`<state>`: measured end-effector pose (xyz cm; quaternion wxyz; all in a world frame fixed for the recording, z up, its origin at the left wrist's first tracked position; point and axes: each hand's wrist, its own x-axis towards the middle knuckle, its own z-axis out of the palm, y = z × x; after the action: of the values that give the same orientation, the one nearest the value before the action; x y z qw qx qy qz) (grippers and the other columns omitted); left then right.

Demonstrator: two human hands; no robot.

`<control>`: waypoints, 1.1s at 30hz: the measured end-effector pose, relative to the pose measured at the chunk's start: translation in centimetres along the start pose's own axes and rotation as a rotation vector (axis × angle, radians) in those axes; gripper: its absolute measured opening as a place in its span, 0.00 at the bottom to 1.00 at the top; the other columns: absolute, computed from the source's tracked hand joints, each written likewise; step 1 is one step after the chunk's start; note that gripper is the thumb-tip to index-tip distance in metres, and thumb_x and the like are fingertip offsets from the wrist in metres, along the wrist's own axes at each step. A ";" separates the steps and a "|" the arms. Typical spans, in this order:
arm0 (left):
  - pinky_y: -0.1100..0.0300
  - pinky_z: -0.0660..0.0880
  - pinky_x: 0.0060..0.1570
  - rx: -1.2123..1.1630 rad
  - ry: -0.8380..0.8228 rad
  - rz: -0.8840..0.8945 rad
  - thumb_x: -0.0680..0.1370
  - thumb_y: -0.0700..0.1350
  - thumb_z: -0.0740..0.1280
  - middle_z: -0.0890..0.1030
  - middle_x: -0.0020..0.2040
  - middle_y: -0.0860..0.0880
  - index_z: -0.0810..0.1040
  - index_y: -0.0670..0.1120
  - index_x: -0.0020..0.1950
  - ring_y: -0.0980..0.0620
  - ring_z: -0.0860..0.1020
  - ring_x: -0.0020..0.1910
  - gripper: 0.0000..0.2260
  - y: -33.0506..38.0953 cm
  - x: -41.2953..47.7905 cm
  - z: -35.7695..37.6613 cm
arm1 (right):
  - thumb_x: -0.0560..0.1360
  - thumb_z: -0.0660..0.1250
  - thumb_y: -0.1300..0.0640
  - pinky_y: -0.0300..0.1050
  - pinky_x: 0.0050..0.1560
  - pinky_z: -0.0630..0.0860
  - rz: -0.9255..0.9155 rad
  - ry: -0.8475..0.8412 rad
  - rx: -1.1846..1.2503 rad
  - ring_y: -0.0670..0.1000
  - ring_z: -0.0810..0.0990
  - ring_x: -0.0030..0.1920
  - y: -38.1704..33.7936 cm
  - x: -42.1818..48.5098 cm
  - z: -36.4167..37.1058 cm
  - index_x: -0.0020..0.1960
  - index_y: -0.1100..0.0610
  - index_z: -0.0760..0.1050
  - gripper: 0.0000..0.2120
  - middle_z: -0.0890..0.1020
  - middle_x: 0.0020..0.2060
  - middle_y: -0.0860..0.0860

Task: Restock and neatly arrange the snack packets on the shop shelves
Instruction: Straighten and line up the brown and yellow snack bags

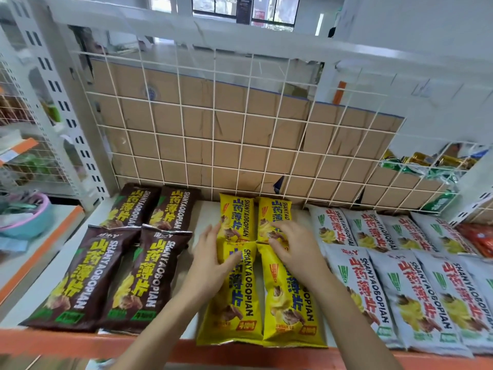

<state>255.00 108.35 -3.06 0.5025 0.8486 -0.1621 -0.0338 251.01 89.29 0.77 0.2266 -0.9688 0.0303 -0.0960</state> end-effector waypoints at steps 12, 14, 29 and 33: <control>0.63 0.42 0.70 0.258 -0.029 0.176 0.62 0.71 0.58 0.46 0.77 0.48 0.49 0.52 0.75 0.54 0.42 0.75 0.47 -0.3 -3.1 1.1 | 0.79 0.57 0.46 0.44 0.42 0.59 -0.051 -0.505 -0.130 0.53 0.70 0.39 -4.5 5.0 1.2 0.38 0.57 0.72 0.18 0.71 0.31 0.51; 0.62 0.42 0.70 0.258 -0.031 0.183 0.62 0.70 0.57 0.45 0.77 0.48 0.49 0.51 0.76 0.53 0.41 0.75 0.47 -0.3 -3.1 1.1 | 0.78 0.58 0.45 0.45 0.37 0.58 -0.039 -0.524 -0.155 0.53 0.69 0.37 -4.8 5.4 1.4 0.36 0.56 0.70 0.18 0.69 0.29 0.50; 0.57 0.41 0.72 0.454 -0.029 0.312 0.62 0.66 0.62 0.46 0.76 0.45 0.54 0.47 0.76 0.50 0.40 0.74 0.47 -0.6 -4.9 1.5 | 0.76 0.65 0.50 0.46 0.44 0.70 0.013 -0.326 -0.001 0.51 0.75 0.44 -4.0 6.2 2.0 0.40 0.53 0.73 0.09 0.77 0.40 0.50; 0.63 0.32 0.68 0.474 -0.120 0.305 0.61 0.69 0.60 0.29 0.72 0.52 0.36 0.55 0.73 0.55 0.27 0.70 0.50 -0.7 -5.1 1.6 | 0.75 0.65 0.49 0.43 0.41 0.66 0.064 -0.319 -0.021 0.50 0.74 0.43 -3.5 6.3 2.0 0.41 0.52 0.74 0.08 0.77 0.40 0.50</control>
<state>250.01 108.86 -5.00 0.2791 0.9045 -0.3209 0.0308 257.65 92.67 1.71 0.2215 -0.9725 0.0257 0.0668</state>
